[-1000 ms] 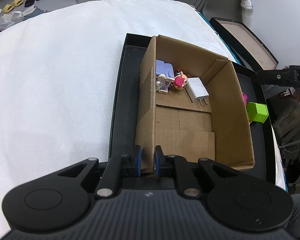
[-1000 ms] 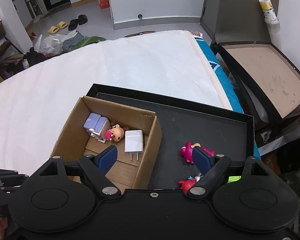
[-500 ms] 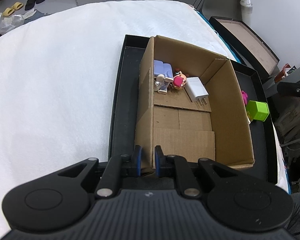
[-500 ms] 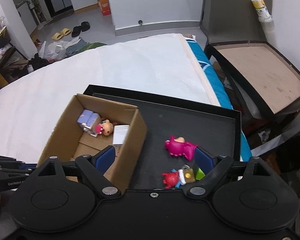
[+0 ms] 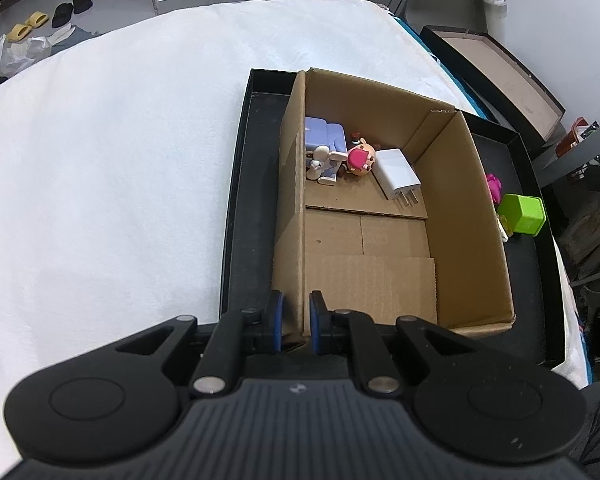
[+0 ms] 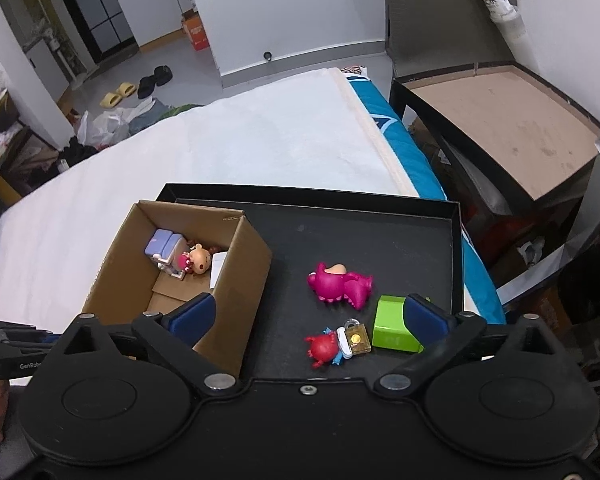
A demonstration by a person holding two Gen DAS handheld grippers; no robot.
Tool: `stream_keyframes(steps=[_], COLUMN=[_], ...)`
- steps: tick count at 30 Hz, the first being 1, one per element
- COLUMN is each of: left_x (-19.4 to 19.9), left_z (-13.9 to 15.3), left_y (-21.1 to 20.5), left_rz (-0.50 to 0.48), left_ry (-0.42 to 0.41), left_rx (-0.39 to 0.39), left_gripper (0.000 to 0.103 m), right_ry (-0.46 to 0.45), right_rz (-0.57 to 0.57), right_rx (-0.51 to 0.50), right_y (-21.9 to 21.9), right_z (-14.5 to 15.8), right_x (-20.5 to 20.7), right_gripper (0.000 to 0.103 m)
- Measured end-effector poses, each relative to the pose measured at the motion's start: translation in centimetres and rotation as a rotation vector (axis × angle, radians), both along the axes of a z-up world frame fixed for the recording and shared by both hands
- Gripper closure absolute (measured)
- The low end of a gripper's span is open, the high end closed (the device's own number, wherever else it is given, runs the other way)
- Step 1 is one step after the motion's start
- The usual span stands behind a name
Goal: Organize rigid objects
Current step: 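Move the open right gripper over the red figure with yellow padlock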
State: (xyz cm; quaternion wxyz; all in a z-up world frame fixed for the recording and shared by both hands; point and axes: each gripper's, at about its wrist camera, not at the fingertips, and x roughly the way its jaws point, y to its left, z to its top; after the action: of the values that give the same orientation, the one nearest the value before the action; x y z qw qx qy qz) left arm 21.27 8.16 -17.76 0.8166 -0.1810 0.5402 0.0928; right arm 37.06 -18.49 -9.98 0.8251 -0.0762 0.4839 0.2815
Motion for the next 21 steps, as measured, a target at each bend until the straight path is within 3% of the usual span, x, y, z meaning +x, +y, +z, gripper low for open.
stream_keyframes(steps=[21], left_x=[-0.1], left_z=[0.1], left_y=[-0.2], left_rz=[-0.006], left_ry=[0.001], left_rx=[0.008], left_gripper=[0.091], right_ry=[0.201], right_rz=[-0.262], right_rx=[0.1], right_y=[-3.8], right_z=[-6.0], right_x=[0.2], right_gripper=[0.002])
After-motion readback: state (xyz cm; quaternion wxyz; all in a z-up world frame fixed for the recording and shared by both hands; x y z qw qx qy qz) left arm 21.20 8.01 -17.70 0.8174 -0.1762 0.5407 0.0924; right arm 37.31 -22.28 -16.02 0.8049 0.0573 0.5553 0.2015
